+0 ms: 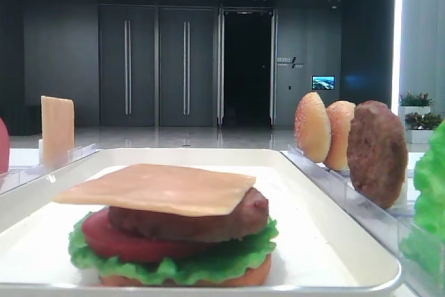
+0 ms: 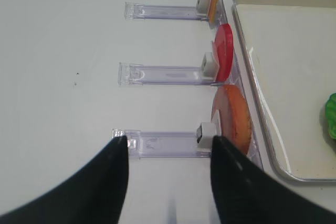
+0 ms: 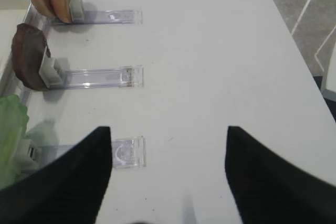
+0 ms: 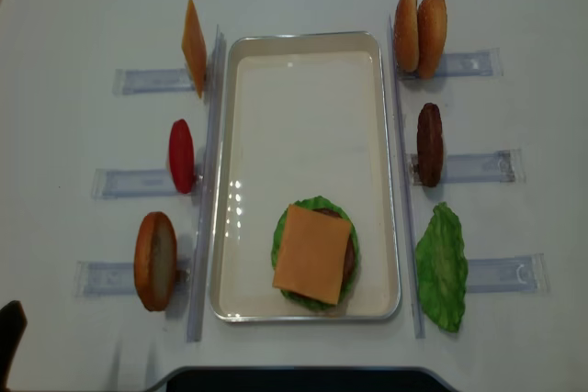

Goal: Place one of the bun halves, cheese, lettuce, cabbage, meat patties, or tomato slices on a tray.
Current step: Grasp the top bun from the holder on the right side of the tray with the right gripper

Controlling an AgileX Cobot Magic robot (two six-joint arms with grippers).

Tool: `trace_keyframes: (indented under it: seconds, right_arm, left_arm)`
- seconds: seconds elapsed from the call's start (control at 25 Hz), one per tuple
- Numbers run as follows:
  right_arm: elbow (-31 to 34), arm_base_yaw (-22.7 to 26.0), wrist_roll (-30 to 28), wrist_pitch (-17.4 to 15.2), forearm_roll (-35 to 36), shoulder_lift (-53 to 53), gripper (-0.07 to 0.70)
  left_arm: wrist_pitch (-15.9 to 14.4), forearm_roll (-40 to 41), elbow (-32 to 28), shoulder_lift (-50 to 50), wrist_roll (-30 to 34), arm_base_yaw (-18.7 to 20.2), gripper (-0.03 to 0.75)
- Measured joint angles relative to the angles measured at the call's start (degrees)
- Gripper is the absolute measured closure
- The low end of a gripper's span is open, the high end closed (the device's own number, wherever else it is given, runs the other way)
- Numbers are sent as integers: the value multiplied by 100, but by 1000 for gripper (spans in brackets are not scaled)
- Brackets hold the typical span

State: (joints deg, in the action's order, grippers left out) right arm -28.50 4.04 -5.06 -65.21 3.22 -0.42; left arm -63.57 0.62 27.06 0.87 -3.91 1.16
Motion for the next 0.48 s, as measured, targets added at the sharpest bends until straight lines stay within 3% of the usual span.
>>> trace_keyframes:
  seconds: [0.48]
  right_arm:
    - [0, 0, -25, 0, 0, 0, 171]
  left_arm:
    - [0, 0, 0, 0, 0, 0, 324]
